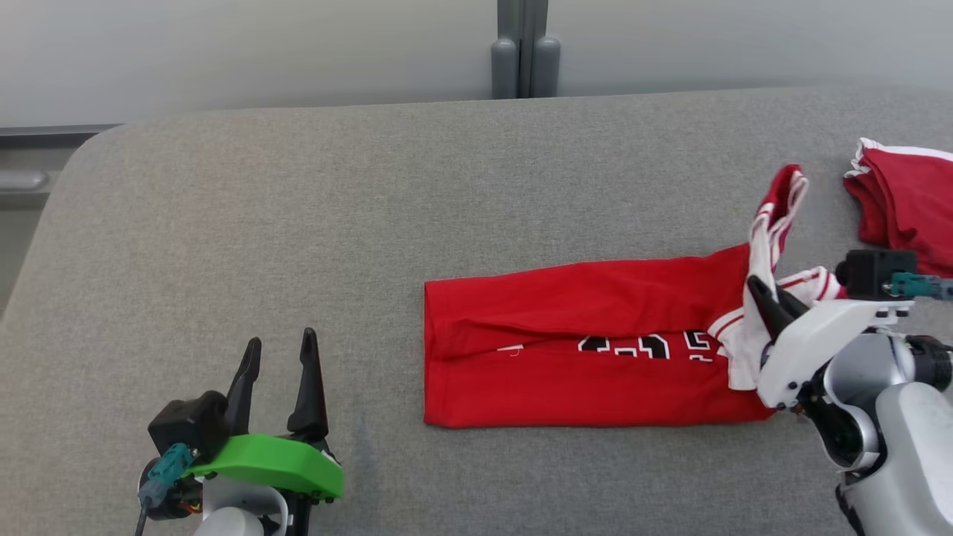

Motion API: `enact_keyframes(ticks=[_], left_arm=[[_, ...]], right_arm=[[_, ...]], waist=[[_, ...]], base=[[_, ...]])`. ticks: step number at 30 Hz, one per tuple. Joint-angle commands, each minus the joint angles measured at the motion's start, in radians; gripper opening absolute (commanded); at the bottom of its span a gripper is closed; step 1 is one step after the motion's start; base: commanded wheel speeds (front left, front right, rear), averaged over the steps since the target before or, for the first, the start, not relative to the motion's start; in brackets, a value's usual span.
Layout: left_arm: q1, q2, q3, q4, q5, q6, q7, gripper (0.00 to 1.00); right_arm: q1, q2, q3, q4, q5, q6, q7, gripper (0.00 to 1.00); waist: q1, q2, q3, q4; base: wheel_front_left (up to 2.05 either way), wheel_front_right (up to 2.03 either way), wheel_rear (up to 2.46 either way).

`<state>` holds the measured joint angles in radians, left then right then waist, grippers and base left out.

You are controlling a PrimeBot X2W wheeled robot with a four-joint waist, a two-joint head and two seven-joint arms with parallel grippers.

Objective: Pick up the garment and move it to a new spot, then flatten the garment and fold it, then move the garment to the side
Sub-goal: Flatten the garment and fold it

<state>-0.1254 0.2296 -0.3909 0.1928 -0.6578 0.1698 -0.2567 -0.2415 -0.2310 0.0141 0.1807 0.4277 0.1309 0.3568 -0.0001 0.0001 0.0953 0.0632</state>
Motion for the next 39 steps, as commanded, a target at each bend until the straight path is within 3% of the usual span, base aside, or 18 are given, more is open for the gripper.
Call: enact_keyframes(ticks=[1,7,16,29,30,31,32,33,39], left_arm=[[0.01,-0.004,-0.002,0.002,0.005,-0.004,-0.001,1.0],[-0.001,-0.012,-0.012,0.008,0.004,-0.01,-0.002,1.0],[-0.028,-0.028,-0.025,0.023,0.007,-0.024,-0.003,1.0],[-0.053,-0.049,-0.026,0.048,0.017,-0.036,-0.008,1.0],[-0.054,-0.051,-0.026,0.05,0.016,-0.037,-0.008,1.0],[-0.055,-0.052,-0.027,0.051,0.017,-0.038,-0.008,1.0],[-0.055,-0.053,-0.027,0.053,0.018,-0.038,-0.008,1.0],[-0.056,-0.054,-0.027,0.055,0.019,-0.04,-0.009,1.0],[-0.058,-0.057,-0.03,0.062,0.022,-0.044,-0.008,1.0]], right_arm=[[0.012,0.011,0.025,-0.02,0.015,-0.001,0.011,0.0],[-0.021,0.076,0.14,-0.019,0.048,-0.001,0.022,0.0],[-0.114,0.158,0.289,0.156,0.066,-0.001,-0.029,0.0],[-0.226,0.18,0.447,0.383,0.158,-0.001,-0.12,0.0],[-0.235,0.18,0.463,0.396,0.171,-0.001,-0.131,0.1],[-0.242,0.18,0.478,0.403,0.186,-0.001,-0.141,0.35],[-0.25,0.18,0.496,0.409,0.203,-0.001,-0.152,0.9],[-0.257,0.18,0.511,0.414,0.217,-0.001,-0.162,1.0],[-0.296,0.179,0.599,0.411,0.286,-0.001,-0.231,1.0]], waist=[[0.0001,-0.0001,-0.011,0.021],[0.0001,-0.0001,-0.011,0.063],[0.0001,-0.0001,0.006,0.131],[0.0001,-0.0001,0.021,0.176],[0.0001,-0.0001,0.021,0.177],[0.0001,-0.0001,0.021,0.177],[0.0001,-0.0001,0.02,0.176],[0.0001,-0.0001,0.02,0.176],[0.0001,-0.0001,0.011,0.165]], base=[[0.0,0.0,0.0],[0.0,0.0,0.0],[0.0,0.0,0.0],[0.0,0.0,0.0],[0.0,0.0,0.0],[0.0,0.0,0.0],[0.0,0.0,0.0],[0.0,0.0,0.0],[0.0,0.0,0.0]])
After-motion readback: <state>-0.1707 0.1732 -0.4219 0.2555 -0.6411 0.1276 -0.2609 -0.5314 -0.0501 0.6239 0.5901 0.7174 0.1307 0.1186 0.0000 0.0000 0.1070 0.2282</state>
